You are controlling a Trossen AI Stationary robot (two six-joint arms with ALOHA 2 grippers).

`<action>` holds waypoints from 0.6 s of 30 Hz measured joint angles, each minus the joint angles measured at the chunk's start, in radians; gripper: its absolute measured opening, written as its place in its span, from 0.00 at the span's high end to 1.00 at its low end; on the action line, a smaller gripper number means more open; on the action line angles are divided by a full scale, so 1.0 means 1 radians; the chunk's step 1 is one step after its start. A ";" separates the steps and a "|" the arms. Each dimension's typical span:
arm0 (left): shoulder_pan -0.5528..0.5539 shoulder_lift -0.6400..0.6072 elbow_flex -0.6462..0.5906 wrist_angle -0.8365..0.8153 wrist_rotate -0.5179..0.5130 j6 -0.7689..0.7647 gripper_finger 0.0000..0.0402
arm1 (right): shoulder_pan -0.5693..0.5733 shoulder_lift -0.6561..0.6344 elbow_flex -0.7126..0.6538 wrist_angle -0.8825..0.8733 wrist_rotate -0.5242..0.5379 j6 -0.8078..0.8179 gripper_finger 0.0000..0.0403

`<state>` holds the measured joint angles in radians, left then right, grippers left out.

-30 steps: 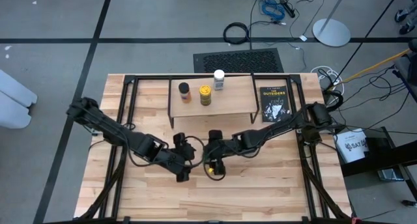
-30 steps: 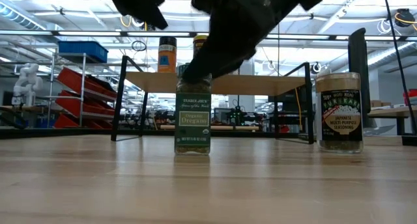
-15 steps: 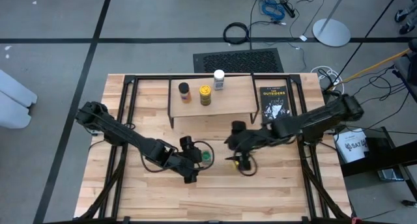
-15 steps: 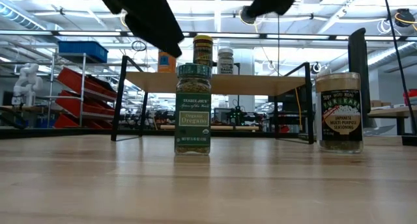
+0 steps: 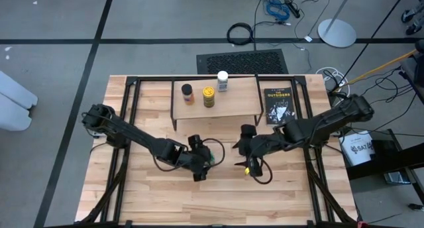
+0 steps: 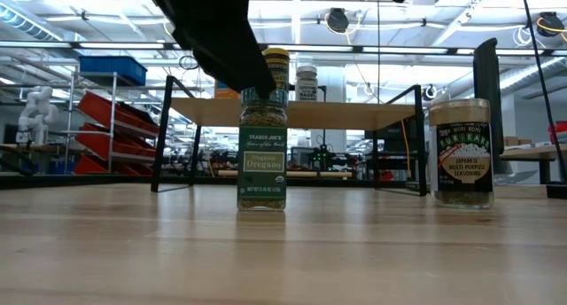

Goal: Shelf spices
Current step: Remove the green seasoning bottle from the shelf

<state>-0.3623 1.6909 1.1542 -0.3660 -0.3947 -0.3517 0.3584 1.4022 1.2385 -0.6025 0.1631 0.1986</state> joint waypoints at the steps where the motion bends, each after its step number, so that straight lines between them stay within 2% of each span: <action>1: 0.008 0.004 0.000 0.003 0.009 0.002 0.10 | 0.000 0.003 0.000 -0.001 0.000 0.000 0.27; 11: 0.074 0.092 0.000 0.043 0.201 0.105 0.13 | 0.000 0.019 0.000 -0.013 -0.001 -0.001 0.27; 18: 0.089 0.101 0.000 0.044 0.234 0.107 0.28 | 0.000 0.019 0.000 -0.013 -0.002 -0.003 0.28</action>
<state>-0.2737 1.7916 1.1545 -0.3222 -0.1610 -0.2451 0.3584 1.4216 1.2385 -0.6151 0.1616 0.1957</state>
